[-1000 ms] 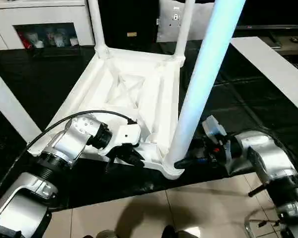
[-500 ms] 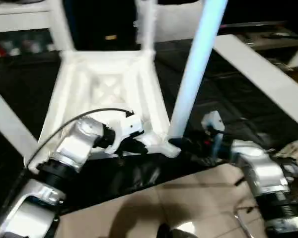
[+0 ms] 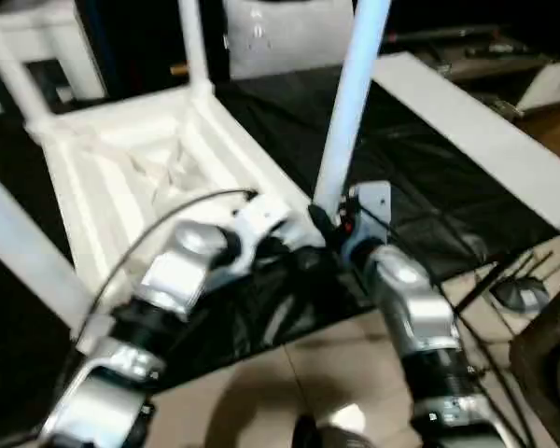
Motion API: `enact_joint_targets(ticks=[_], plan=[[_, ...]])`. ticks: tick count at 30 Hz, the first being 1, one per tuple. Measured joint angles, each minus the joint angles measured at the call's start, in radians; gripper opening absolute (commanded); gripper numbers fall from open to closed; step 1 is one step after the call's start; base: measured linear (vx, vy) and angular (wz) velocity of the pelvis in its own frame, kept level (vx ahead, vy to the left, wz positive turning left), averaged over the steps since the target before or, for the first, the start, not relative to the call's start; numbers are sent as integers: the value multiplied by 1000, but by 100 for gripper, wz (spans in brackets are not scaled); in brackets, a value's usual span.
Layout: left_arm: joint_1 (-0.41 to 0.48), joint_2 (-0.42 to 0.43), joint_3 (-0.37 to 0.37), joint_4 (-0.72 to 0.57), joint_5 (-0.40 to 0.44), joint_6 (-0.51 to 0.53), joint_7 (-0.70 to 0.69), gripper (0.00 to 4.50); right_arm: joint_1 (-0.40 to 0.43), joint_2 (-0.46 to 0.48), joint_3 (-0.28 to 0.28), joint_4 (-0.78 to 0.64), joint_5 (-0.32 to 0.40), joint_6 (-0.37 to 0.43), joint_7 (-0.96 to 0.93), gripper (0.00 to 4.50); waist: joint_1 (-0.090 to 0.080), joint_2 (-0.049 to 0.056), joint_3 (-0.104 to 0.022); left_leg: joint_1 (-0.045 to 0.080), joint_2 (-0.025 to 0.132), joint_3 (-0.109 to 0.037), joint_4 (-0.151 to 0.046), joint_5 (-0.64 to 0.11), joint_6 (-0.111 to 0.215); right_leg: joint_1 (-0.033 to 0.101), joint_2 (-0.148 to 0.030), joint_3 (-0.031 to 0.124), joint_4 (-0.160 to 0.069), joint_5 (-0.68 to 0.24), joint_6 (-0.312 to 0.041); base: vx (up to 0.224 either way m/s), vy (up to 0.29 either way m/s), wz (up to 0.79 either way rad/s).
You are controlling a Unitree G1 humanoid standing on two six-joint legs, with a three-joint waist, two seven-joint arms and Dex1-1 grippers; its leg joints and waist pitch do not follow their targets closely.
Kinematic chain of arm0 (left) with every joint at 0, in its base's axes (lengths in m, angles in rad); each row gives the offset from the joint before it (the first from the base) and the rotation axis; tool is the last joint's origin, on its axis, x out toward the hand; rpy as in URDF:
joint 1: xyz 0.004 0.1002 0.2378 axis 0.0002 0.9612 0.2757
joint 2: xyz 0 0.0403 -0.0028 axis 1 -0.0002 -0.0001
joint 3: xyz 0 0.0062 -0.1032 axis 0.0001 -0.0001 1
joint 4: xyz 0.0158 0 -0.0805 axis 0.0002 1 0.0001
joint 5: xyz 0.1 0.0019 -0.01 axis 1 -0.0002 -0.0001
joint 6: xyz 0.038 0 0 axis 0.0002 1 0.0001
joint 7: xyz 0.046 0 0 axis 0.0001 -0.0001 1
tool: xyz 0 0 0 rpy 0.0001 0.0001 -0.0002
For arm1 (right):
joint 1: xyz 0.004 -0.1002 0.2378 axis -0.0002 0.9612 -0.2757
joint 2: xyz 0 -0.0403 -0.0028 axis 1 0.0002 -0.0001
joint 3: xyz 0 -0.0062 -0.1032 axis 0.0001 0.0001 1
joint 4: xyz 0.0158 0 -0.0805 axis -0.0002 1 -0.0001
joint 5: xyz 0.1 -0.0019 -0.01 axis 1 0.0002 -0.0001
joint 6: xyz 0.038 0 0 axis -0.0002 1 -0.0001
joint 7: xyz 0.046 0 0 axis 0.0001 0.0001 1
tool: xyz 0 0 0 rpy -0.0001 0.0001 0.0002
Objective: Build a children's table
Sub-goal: Rotate leg to tighten
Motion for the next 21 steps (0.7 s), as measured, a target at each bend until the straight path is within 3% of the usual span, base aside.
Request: enact_joint_targets(ticks=[3,6,10,14,19,21], plan=[[0,-2,-1,0,-1,-3,3,0,10,-5,5,0,-4,-28,7,305,2,0,0,5,-12,7,-5,-2,2,0,-11,6,0,8,-3,0,0,0],[0,1,-10,0,-6,-19,-7,0,35,-33,17,-14,-4,-54,45,327,6,0,0,5,-13,6,-7,-3,3,0,-12,6,0,8,-3,0,0,0],[1,24,-28,0,-15,-62,-39,0,118,-136,41,-68,1,-87,145,360,20,0,0,3,-13,6,-11,-3,4,-3,-12,5,0,8,-4,0,0,0],[4,77,-30,7,-20,-131,-89,0,206,-222,1,-145,58,-75,251,405,29,0,0,-7,-12,6,-9,-2,4,-15,-11,6,4,9,-6,0,0,0],[5,122,-31,45,-20,-226,-136,0,257,-268,-31,-245,112,-65,322,441,32,0,0,-6,-12,7,-8,0,6,-14,-11,5,3,10,-7,0,0,0],[14,144,-34,67,-36,-306,-187,0,349,-296,-16,-362,167,-45,387,441,39,0,0,-6,-12,7,-10,0,6,-12,-10,4,0,11,-7,0,0,0]])
